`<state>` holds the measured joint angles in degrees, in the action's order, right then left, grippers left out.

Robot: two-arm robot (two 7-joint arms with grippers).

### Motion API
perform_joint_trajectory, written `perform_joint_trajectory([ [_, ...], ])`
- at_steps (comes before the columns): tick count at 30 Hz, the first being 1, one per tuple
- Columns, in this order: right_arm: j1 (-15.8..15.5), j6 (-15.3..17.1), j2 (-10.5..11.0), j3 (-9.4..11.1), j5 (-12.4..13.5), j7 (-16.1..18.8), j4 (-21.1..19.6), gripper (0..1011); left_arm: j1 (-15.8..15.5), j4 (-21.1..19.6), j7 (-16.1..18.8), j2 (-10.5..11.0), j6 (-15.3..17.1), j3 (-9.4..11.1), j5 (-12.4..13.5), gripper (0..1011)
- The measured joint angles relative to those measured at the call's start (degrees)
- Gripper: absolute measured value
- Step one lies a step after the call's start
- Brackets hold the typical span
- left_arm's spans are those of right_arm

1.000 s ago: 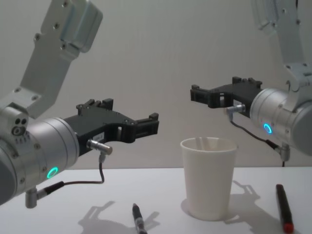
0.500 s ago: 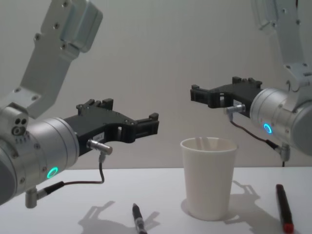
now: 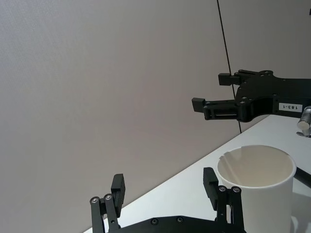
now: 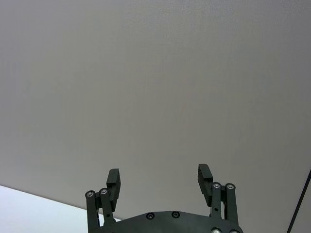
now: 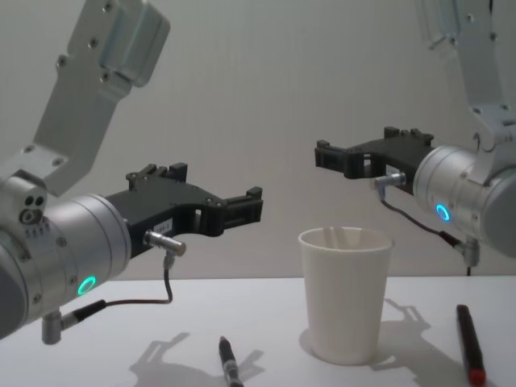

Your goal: Place the pen into the pen holder.

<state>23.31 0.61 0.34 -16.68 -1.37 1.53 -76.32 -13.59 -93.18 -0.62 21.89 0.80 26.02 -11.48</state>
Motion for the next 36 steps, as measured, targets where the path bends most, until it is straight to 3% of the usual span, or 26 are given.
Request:
perform_joint_trajectory([
  [29,-0.03,0.0,0.05,0.0,0.0,0.0,-0.01,1002,0.0,0.0,0.0,0.0,0.0,0.0,0.0,1001],
  [36,-1.5,0.07,1.17,0.2,1.06,0.06,-1.55,1002,0.0,0.0,0.0,0.0,0.0,0.0,0.0,1001],
])
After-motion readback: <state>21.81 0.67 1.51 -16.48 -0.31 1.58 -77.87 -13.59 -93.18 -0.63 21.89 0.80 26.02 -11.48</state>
